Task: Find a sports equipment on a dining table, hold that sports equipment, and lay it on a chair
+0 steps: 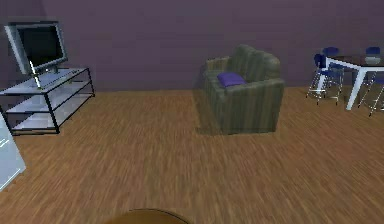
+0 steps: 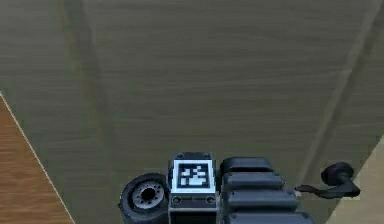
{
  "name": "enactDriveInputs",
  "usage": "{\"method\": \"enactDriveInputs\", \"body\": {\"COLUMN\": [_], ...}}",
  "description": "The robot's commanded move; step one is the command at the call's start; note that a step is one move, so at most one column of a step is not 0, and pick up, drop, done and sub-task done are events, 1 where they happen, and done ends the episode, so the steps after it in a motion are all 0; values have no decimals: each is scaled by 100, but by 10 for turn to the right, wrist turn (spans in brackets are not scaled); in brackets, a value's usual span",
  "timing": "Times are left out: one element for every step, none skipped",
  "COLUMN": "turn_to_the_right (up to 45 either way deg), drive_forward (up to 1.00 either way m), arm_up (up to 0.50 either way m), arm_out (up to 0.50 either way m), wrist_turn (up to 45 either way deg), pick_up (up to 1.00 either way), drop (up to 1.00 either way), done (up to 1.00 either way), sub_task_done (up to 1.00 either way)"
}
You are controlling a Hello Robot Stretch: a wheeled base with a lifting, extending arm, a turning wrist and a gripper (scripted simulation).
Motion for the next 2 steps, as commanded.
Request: {"method": "enactDriveInputs", "body": {"turn_to_the_right": [0,360], "drive_forward": [45,0], "arm_up": [0,0], "arm_out": [0,0], "wrist_turn": [0,0], "pick_up": [0,0], "drop": [0,0], "done": [0,0], "sub_task_done": [0,0]}}
